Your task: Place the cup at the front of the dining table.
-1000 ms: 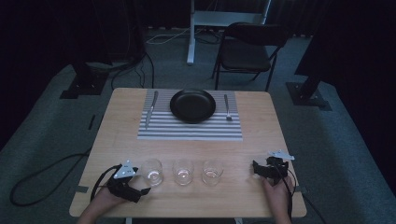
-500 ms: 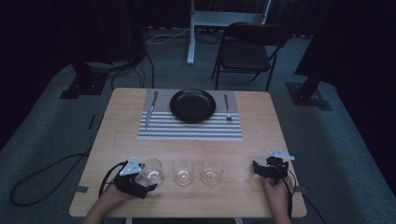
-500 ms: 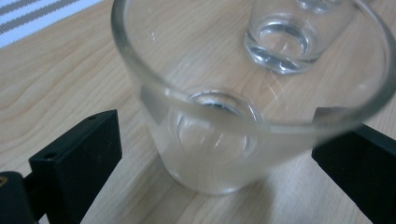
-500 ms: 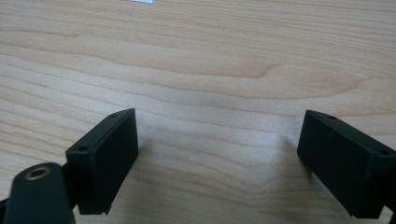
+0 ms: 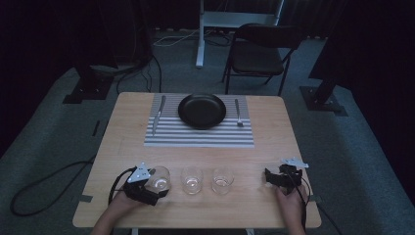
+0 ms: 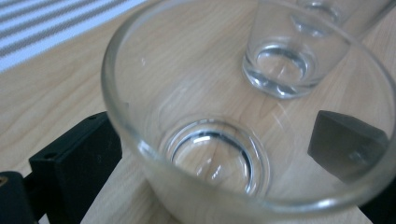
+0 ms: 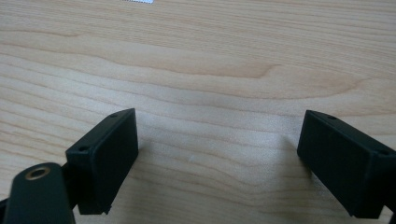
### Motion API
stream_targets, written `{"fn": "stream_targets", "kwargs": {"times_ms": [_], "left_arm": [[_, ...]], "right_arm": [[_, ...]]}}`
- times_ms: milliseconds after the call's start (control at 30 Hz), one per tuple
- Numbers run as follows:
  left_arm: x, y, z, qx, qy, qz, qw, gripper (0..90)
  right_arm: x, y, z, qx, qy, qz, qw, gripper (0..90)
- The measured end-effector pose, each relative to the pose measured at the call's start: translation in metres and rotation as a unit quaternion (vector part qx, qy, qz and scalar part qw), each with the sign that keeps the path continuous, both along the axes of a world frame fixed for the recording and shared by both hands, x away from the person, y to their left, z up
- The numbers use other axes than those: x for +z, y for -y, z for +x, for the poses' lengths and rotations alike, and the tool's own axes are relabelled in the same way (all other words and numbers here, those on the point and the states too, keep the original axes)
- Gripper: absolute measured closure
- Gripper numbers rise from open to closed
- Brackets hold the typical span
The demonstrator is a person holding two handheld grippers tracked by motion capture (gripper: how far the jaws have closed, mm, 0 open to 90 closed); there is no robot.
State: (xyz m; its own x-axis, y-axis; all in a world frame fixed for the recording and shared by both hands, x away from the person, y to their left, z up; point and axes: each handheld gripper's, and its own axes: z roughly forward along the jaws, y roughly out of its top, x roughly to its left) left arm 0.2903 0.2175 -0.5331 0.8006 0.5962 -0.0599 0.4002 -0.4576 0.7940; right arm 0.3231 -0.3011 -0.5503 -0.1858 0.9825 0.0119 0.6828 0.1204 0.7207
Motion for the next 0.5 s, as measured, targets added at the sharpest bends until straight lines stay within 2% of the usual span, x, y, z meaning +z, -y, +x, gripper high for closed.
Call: {"fn": "stream_targets", "kwargs": {"times_ms": [33,133,333,367,500], "left_arm": [[-0.001,0.002,0.000,0.004,0.013,0.002,0.9999,2.0],[-0.001,0.003,0.001,0.003,0.013,0.001,0.9999,2.0],[0.000,0.006,0.000,-0.001,0.019,-0.020,0.9996,4.8],[0.000,0.009,-0.002,-0.001,0.028,-0.021,0.9994,4.8],[-0.001,0.012,-0.004,0.002,0.039,-0.026,0.9989,5.3]], "right_arm": [[0.000,0.000,0.000,0.000,0.000,0.000,1.0000,11.8],[0.000,0.000,0.000,0.000,0.000,0.000,1.0000,11.9],[0.000,0.000,0.000,0.000,0.000,0.000,1.0000,11.9],[0.000,0.000,0.000,0.000,0.000,0.000,1.0000,11.9],[0.000,0.000,0.000,0.000,0.000,0.000,1.0000,11.9]]}}
